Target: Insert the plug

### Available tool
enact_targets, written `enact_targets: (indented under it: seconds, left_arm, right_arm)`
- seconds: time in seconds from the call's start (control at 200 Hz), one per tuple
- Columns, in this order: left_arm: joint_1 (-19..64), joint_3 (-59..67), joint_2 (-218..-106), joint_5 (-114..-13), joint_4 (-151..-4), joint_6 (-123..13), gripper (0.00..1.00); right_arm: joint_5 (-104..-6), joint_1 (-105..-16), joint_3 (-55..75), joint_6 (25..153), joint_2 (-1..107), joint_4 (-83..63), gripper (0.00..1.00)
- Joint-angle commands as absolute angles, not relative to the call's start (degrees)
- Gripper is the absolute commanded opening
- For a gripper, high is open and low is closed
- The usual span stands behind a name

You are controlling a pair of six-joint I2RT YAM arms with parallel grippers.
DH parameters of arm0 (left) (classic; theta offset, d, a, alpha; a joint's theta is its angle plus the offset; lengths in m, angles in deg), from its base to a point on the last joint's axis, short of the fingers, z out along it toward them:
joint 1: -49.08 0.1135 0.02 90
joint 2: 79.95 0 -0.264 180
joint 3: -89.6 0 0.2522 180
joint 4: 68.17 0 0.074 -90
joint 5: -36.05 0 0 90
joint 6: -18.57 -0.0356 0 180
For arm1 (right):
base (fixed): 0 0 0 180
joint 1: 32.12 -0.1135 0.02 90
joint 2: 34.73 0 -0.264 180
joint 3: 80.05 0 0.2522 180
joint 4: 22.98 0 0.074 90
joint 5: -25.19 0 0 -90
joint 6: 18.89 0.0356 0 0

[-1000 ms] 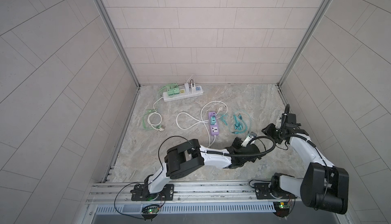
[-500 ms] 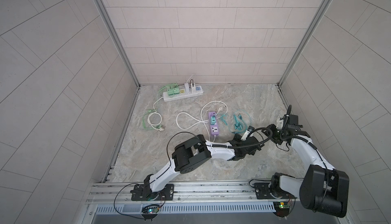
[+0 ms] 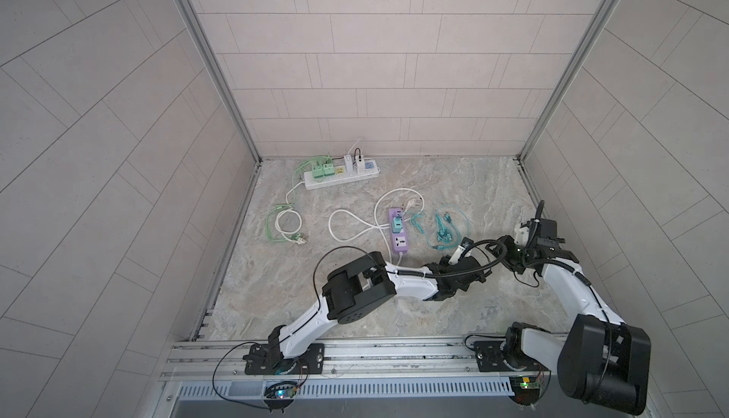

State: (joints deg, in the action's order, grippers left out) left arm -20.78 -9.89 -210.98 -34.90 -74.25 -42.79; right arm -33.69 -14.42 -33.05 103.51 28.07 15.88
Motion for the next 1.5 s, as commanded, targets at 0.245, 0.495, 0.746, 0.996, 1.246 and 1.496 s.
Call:
enact_targets:
  seconds: [0.245, 0.495, 0.746, 0.996, 1.246, 1.496]
  left_arm:
    - [-19.35, 6.04, -201.67, -40.06, -56.20, -51.30, 0.36]
    - [-19.25, 15.21, -195.44, -44.86, -44.90, -55.19, 0.35]
    - [-19.25, 21.00, -191.87, -47.17, -38.50, -58.35, 0.35]
    - [-19.22, 24.13, -190.31, -48.20, -34.74, -59.76, 0.34]
    - [-19.14, 24.95, -190.08, -48.65, -32.09, -60.07, 0.33]
    - [-18.88, 25.66, -189.39, -49.53, -30.50, -59.50, 0.33]
  right_arm:
    - [-25.08, -14.88, -40.42, 104.01, 17.16, 13.04, 0.43]
    - [-21.09, -21.89, -37.97, 103.96, 18.85, 13.13, 0.43]
    - [-21.34, -28.79, -36.87, 106.48, 21.76, 9.11, 0.43]
    - [-18.42, -31.27, -36.73, 107.81, 24.04, 6.43, 0.44]
    - [-17.63, -33.50, -37.12, 108.41, 24.33, 4.55, 0.44]
    - [-16.65, -34.68, -37.45, 108.39, 24.34, 4.01, 0.42]
